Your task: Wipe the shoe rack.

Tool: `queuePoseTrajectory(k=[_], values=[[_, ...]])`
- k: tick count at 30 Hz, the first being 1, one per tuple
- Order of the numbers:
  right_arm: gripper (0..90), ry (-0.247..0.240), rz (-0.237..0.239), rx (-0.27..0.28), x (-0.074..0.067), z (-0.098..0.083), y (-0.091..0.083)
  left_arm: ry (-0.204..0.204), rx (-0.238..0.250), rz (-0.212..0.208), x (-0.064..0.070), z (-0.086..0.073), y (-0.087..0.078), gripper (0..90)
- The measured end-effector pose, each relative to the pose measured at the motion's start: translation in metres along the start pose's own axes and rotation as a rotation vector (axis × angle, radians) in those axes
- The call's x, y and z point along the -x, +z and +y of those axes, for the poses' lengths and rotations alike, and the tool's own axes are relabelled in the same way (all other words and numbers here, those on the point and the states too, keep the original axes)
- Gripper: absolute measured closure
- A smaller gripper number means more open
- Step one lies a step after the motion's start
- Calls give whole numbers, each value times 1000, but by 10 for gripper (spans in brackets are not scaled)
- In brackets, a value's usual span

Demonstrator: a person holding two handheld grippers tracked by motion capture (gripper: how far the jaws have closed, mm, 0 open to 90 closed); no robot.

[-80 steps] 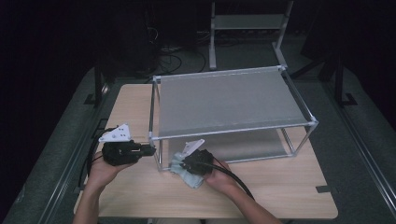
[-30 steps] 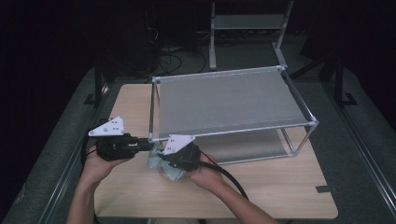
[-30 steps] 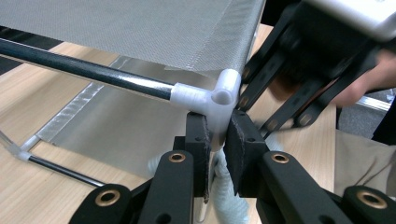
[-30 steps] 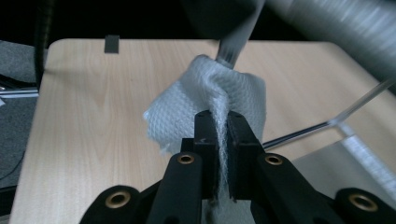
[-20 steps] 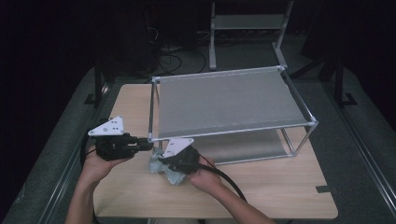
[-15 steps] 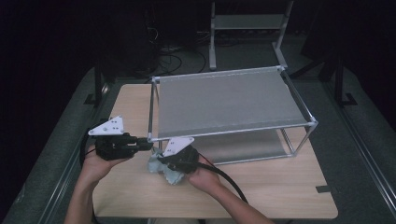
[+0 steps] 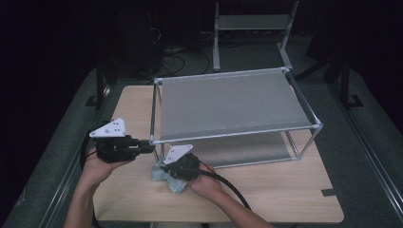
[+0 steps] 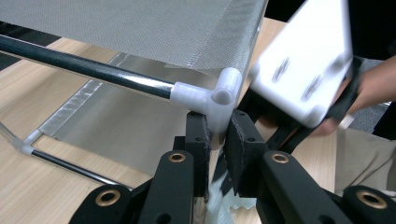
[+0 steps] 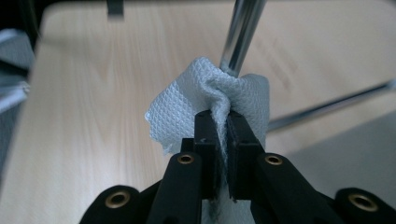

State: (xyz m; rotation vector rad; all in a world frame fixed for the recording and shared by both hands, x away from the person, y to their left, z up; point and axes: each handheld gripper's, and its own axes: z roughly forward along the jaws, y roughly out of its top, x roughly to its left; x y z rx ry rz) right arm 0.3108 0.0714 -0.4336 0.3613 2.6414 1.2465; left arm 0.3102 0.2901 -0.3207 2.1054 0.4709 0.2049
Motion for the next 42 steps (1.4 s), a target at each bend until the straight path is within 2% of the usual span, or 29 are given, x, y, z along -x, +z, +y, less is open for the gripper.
queuePoseTrajectory(k=[2, 3, 4, 6, 7, 10, 11, 13, 14, 19, 21, 23, 25, 30, 33, 35, 37, 40, 42], values=[[839, 33, 11, -22, -2, -4, 4, -3, 2, -1, 0, 0, 0, 795], [838, 30, 11, -20, -1, -2, 2, -4, 2, -3, -1, 0, 0, 795], [839, 5, 4, -4, 0, 0, -1, -5, 1, -5, -1, 0, 0, 794], [839, -7, -3, 34, -1, 8, -11, -6, 0, -4, 0, 0, 0, 795], [839, -10, -4, 37, -1, 11, -14, -4, -2, -3, -1, 0, 0, 795], [838, -2, -1, 50, 0, 7, -9, -6, -7, 6, 0, 0, -1, 795], [838, 15, 8, 36, 1, 4, -5, -7, -6, 5, -1, 0, -2, 795], [838, 17, 7, -3, 0, -1, 2, -7, -9, 3, -1, 0, -2, 795], [838, 25, 8, 1, 0, -1, 2, -6, -11, 2, -1, 0, -2, 795], [838, -5, -14, 51, 0, 11, -13, -9, -15, 0, -2, 1, -2, 794], [838, 5, -10, 59, 1, 9, -10, -13, -14, 4, -2, 0, -2, 795], [838, 24, 3, 34, 1, 5, -3, -11, -15, 6, -2, 0, -2, 794], [837, 21, 3, 4, 0, 3, 2, -11, -16, 5, -2, 0, -2, 794], [837, 1, -1, 52, 1, 14, -13, -6, -28, -1, -2, 2, -2, 795], [838, 18, 12, 65, 3, 10, -8, -9, -35, 3, -3, 2, -3, 795], [837, 28, 19, 10, 3, 5, 1, -8, -34, 1, -3, 2, -3, 795], [837, 27, 19, -5, 2, 3, 3, -8, -38, -1, -3, 2, -3, 795], [835, 12, 37, 17, 4, 7, -7, -5, -39, -10, -4, 3, -3, 794], [835, 11, 59, -15, 7, 6, -11, -4, -41, -9, -4, 3, -3, 794]])
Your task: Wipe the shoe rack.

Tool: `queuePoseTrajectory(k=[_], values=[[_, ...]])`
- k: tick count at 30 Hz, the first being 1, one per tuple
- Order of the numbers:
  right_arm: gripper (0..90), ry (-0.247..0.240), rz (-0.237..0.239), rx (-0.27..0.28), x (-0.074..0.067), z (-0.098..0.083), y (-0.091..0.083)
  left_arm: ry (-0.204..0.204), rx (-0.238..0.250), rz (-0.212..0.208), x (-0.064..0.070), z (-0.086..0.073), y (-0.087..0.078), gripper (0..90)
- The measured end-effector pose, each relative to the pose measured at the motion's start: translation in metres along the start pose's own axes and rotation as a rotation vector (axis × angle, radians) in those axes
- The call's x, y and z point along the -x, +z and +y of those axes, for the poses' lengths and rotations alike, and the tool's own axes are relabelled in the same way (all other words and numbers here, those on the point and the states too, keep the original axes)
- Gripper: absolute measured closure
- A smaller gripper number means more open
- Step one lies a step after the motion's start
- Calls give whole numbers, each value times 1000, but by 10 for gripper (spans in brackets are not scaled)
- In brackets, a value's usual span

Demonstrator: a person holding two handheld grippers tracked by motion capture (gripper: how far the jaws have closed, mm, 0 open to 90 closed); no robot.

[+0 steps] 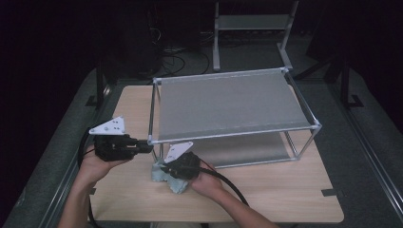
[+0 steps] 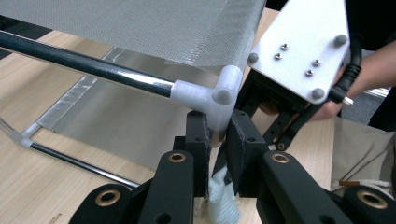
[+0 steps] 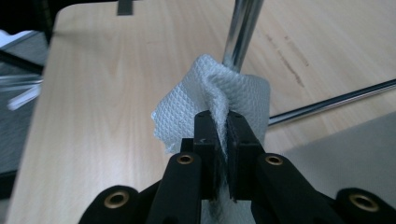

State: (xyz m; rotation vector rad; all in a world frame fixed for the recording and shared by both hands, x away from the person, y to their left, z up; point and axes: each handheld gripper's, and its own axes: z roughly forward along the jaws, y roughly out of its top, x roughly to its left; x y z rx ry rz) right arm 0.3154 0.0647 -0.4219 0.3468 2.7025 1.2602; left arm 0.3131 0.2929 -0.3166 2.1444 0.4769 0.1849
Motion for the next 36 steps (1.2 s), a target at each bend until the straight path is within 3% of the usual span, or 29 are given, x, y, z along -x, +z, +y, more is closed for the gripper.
queuePoseTrajectory(k=[4, 10, 16, 24, 26, 29, 36], values=[[835, -18, 36, -67, 6, -13, -5, 3, 4, -3, 1, -1, 0, 794], [835, -39, 81, -85, 17, -25, -23, 4, 0, 4, 2, 0, -1, 794], [835, -9, 80, -103, 23, -32, -33, 7, 1, 5, 2, -1, -1, 795], [834, -15, 66, -106, 27, -35, -33, -6, -3, -7, 1, -1, -2, 793], [834, -32, 30, -110, 26, -38, -35, -13, 3, -6, 1, -2, -2, 792], [835, -11, 18, -101, 22, -43, -33, -40, 16, -12, 0, -4, -1, 789], [835, -40, 27, -90, 15, -46, -31, -46, 10, -17, -1, -3, -1, 785]])
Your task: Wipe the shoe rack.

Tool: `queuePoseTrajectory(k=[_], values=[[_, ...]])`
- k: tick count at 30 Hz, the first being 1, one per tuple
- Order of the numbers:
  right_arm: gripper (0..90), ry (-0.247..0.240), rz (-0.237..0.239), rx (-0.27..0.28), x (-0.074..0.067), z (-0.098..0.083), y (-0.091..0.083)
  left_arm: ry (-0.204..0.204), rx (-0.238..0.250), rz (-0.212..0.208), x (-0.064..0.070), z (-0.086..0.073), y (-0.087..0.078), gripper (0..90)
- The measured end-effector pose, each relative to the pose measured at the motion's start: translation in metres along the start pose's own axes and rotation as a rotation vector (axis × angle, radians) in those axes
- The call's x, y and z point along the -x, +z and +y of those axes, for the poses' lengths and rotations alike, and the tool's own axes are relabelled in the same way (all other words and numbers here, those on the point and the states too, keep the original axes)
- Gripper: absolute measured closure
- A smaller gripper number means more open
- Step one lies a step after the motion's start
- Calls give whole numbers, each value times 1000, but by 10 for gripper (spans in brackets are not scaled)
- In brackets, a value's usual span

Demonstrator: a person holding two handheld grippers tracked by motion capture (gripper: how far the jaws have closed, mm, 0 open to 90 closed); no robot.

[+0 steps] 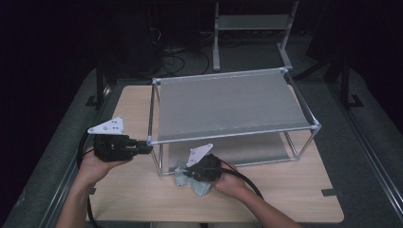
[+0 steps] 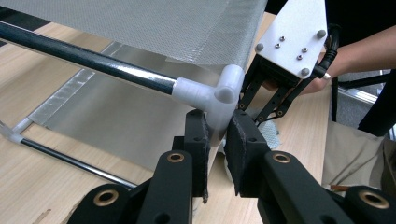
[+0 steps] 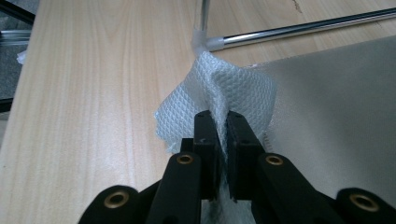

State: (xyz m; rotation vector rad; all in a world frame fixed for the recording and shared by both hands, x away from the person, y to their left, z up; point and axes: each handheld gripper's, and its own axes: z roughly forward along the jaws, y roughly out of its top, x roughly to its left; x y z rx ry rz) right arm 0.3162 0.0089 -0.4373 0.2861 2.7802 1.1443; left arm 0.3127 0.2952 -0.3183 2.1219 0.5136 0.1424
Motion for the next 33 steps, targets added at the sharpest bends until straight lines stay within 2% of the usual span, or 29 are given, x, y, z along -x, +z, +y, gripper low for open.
queuePoseTrajectory(k=[2, 8, 10, 14, 26, 28, 31, 33], values=[[835, 7, 10, -3, 0, 0, -3, 2, 3, 3, 1, 0, 0, 785], [835, -18, 17, 0, -1, 2, -10, 8, 5, 11, 2, -1, 0, 786], [834, -32, 10, 1, -3, 4, -15, 13, 3, 14, 2, -1, 0, 787], [835, -26, 9, 13, -4, 8, -28, 23, -9, 8, 1, 0, 0, 787], [835, -49, 29, 58, -5, 32, -63, 32, -22, 18, 3, 2, 0, 790], [835, -66, 39, 64, -6, 39, -70, 33, -19, 17, 3, 1, 0, 790], [834, -56, 66, 66, -5, 47, -78, 32, -13, 14, 2, 0, 0, 790], [834, -68, 76, 65, -5, 50, -80, 33, -10, 14, 2, 0, 0, 790]])
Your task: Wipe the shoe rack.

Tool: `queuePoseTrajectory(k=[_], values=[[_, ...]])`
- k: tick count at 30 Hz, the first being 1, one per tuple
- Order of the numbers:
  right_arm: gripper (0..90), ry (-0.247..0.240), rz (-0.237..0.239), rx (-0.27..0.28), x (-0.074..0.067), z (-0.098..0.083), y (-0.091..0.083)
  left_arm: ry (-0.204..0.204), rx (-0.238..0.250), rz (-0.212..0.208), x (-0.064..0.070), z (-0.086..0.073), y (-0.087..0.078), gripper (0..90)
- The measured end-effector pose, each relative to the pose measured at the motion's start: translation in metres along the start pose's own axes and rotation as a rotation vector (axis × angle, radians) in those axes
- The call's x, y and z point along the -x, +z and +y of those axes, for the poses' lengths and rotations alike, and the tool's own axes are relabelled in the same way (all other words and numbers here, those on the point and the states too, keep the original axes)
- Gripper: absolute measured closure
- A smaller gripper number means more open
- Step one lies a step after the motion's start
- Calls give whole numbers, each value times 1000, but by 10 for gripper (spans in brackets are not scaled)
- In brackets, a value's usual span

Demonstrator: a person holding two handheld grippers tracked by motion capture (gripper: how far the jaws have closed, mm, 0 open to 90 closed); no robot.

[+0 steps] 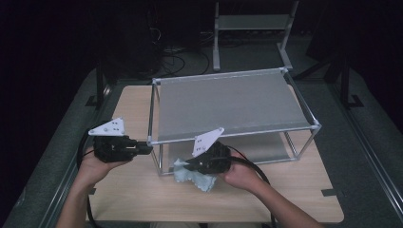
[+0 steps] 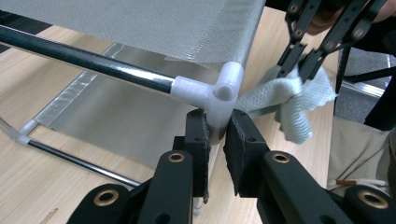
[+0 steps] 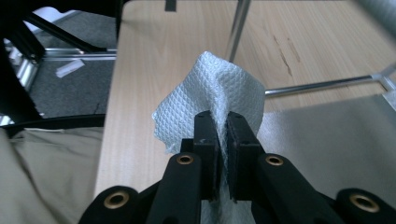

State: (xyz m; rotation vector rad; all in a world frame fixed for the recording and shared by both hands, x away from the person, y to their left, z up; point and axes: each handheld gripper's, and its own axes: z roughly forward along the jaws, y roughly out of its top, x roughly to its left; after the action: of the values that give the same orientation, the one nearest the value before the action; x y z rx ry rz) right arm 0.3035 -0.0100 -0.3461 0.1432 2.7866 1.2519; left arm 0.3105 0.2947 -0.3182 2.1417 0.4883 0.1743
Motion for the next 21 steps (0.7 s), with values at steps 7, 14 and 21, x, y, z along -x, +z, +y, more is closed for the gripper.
queuePoseTrajectory(k=[7, 14, 21], values=[[834, 0, 74, -18, 6, 20, -11, 4, 7, 2, 0, -1, 0, 791], [833, 32, 105, -26, 15, 28, -20, 6, 8, -4, -1, -1, 1, 791], [833, 40, 143, -32, 19, 33, -27, 11, 7, -13, -2, -1, 1, 790]])
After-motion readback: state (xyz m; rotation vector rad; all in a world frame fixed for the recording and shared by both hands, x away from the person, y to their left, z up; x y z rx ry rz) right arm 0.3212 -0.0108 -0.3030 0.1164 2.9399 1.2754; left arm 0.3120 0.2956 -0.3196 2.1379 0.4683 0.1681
